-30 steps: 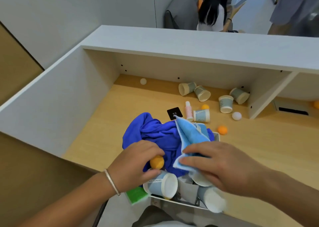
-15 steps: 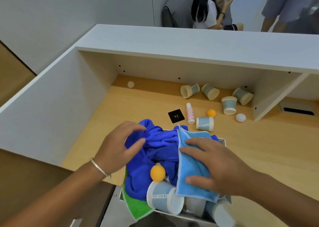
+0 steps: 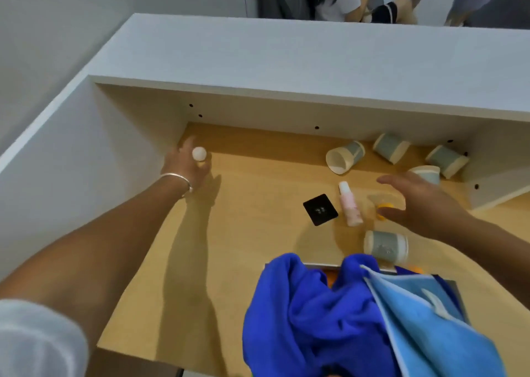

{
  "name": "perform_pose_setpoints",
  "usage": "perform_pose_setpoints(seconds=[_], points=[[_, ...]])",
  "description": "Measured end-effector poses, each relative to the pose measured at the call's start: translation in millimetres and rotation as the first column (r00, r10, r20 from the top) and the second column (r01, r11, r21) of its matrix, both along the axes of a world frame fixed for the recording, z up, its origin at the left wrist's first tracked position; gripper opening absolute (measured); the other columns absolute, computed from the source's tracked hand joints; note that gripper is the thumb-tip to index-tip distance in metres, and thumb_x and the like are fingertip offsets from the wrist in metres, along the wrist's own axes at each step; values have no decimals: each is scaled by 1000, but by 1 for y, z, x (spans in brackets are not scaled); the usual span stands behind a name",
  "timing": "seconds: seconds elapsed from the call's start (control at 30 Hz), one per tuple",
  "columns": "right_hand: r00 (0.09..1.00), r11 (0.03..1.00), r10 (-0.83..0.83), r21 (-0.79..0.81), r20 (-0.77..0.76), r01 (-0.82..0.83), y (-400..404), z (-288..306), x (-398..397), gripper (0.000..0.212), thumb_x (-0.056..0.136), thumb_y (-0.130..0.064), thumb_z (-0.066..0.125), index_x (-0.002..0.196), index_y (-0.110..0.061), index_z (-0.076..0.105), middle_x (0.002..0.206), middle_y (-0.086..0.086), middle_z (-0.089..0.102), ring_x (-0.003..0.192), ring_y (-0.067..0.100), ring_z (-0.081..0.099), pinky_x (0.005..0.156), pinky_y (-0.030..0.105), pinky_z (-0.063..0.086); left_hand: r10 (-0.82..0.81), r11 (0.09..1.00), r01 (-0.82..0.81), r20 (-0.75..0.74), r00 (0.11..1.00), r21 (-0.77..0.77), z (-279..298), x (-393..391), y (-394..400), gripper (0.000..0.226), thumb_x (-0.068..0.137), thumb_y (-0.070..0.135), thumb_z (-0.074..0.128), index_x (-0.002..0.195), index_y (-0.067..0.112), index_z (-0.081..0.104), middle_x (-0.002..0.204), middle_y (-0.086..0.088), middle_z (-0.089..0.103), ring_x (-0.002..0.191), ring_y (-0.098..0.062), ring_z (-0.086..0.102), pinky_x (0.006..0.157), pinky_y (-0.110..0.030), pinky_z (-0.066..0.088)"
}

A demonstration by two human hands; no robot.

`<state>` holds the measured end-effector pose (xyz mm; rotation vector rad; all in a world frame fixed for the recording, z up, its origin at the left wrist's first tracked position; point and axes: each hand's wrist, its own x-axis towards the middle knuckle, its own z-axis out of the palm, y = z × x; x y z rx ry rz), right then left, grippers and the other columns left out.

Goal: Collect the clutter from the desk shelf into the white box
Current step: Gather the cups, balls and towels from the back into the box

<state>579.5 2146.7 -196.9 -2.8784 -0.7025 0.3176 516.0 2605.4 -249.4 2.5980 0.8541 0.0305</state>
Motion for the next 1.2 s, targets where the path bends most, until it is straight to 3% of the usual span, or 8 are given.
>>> perform_pose_setpoints(seconds=[0.13, 0.23, 0.33, 0.5, 0.63, 0.77, 0.97, 1.2], points=[[996, 990, -79, -122, -37, 74, -10, -13, 23, 71, 75, -42, 77, 137, -30, 45, 134, 4, 51, 110, 22, 55, 78, 33, 48, 6, 998, 6, -212, 977, 55, -25, 31, 42, 80, 77, 49, 68, 141, 22, 30, 143, -16, 33, 118, -42, 49, 94, -48, 44], [995, 987, -93, -135, -39, 87, -24, -15, 25, 69, 74, -41, 77, 136, -30, 46, 132, 4, 53, 107, 21, 56, 76, 31, 48, -52, 995, 71, -253, 966, 67, -41, 39, 58, 58, 86, 42, 62, 132, 13, 44, 128, -22, 49, 103, -43, 56, 82, -42, 46], [992, 979, -104, -183, -77, 89, -32, -14, 18, 70, 76, -43, 75, 137, -33, 43, 139, -2, 48, 117, 19, 52, 84, 30, 46, -102, 988, 122, -196, 975, 95, -51, 40, 58, 30, 93, 26, 51, 115, 8, 61, 110, -22, 64, 93, -39, 61, 73, -35, 44], [986, 988, -39, -151, -160, 14, -26, -20, 5, 67, 79, -42, 72, 138, -31, 42, 140, -5, 47, 119, 13, 51, 93, 30, 48, -169, 985, 171, -41, 985, 36, -54, 42, 29, 26, 87, 18, 59, 112, 12, 63, 106, -20, 65, 92, -37, 60, 74, -33, 44], [986, 993, 10, -117, -169, -30, -6, -30, -2, 61, 81, -45, 69, 136, -31, 45, 135, -7, 51, 114, 11, 52, 86, 25, 48, -239, 963, 246, 75, 968, -107, -41, 50, -38, 40, 79, 31, 72, 115, 18, 60, 106, -10, 67, 95, -33, 61, 76, -32, 44], [972, 985, -156, -105, -178, 139, 29, -42, 4, 59, 82, -54, 63, 133, -28, 48, 120, -5, 61, 101, 12, 56, 74, 27, 48, -435, 864, 459, 153, 887, -205, -35, 48, -115, 40, 77, 24, 72, 116, 20, 62, 116, -5, 64, 102, -26, 60, 84, -27, 43], [962, 964, -237, -160, -136, 215, 64, -61, 23, 54, 84, -52, 59, 127, -20, 50, 104, 5, 63, 89, 21, 59, 66, 31, 46, -512, 792, 498, 62, 857, -354, -41, 42, -190, 21, 80, 7, 52, 83, 27, 54, 101, 3, 49, 88, -20, 54, 78, -27, 43], [935, 957, -274, -155, -226, 244, 77, -75, 23, 40, 82, -32, 66, 112, -12, 50, 78, 1, 54, 72, 17, 57, 56, 28, 42, -550, 811, 493, -127, 825, -315, -28, 35, -209, 36, 81, 9, 54, 114, 23, 46, 112, -2, 45, 84, -23, 51, 71, -32, 44]])
